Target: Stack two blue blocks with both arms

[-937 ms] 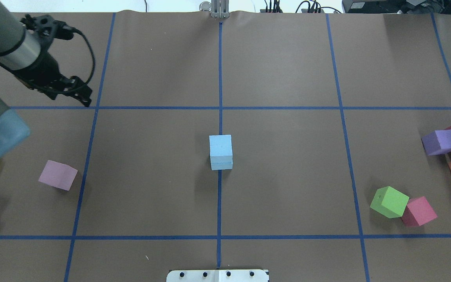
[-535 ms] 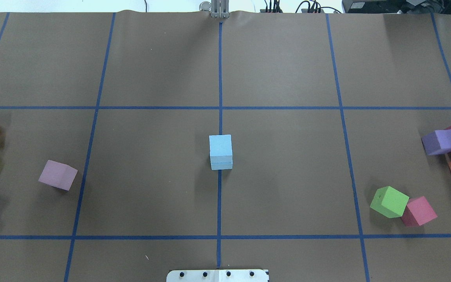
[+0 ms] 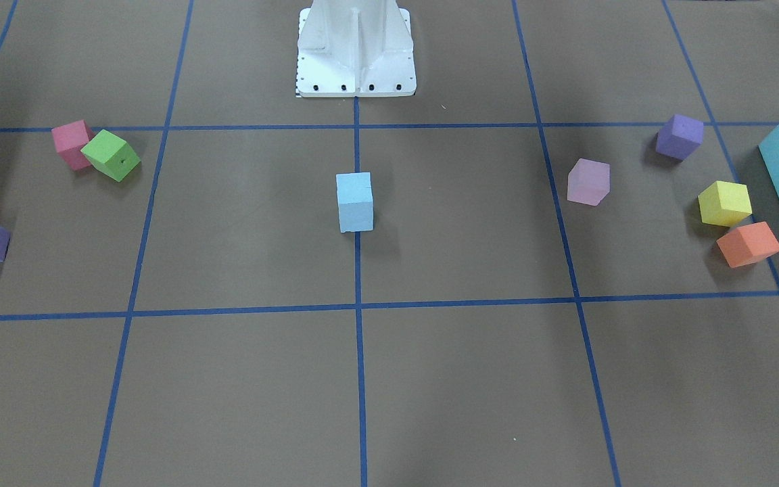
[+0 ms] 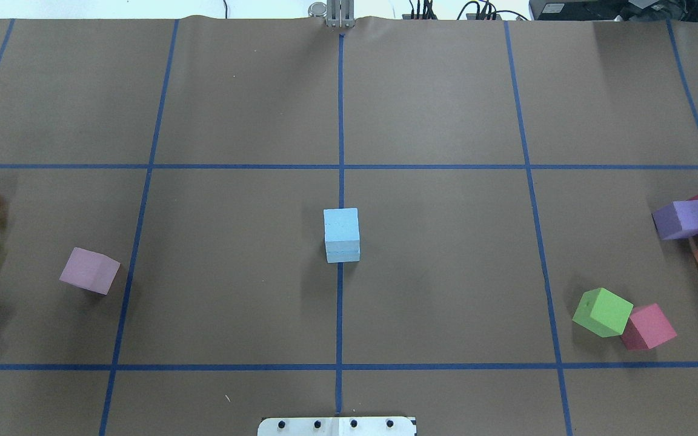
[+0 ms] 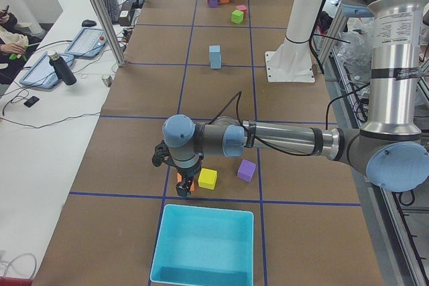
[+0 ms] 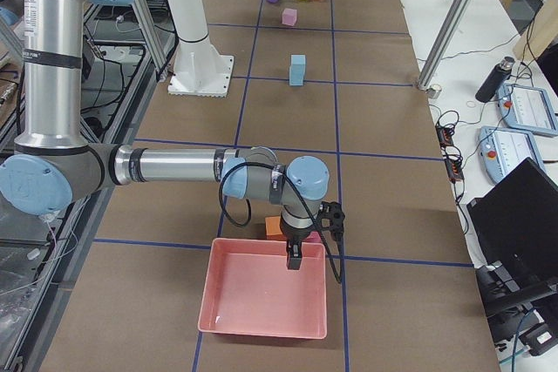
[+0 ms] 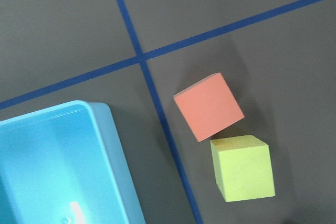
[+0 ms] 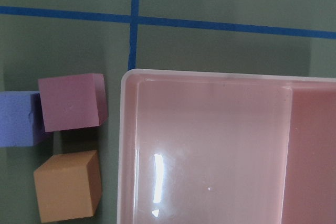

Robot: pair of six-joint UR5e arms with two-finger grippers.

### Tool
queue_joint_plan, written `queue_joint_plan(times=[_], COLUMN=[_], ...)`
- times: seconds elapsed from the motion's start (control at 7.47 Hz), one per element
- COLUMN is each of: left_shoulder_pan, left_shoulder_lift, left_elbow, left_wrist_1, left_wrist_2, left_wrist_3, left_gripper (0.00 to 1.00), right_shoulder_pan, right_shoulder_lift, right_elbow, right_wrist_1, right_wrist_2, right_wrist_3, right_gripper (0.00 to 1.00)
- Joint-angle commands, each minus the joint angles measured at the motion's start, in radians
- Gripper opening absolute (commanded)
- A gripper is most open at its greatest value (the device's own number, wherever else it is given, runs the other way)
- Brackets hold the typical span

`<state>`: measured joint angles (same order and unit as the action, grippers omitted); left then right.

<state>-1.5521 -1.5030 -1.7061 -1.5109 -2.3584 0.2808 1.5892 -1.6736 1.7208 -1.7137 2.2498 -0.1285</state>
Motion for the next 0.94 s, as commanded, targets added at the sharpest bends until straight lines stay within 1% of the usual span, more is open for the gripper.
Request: queue_joint_plan(times=[0.0,0.8], left_shoulder_pan=[-0.020,-0.023], left_shoulder_lift=[0.015,0.032], left_elbow=[-0.009,-0.017], left_wrist_1=[-0.014,-0.014], left_wrist_2=[-0.002,-0.001], left_wrist_3=[0.005,0.001], left_gripper=[0.98,0.98], right_shoulder_pan=[0.000,0.000], right_shoulder_lift=[0.002,0.002], right_elbow=[0.002,0.005], right_wrist_1=[0.000,-0.001], right_wrist_2=[0.001,0.002], right_wrist_3=[0.001,0.001], right_gripper=[1.00,1.00])
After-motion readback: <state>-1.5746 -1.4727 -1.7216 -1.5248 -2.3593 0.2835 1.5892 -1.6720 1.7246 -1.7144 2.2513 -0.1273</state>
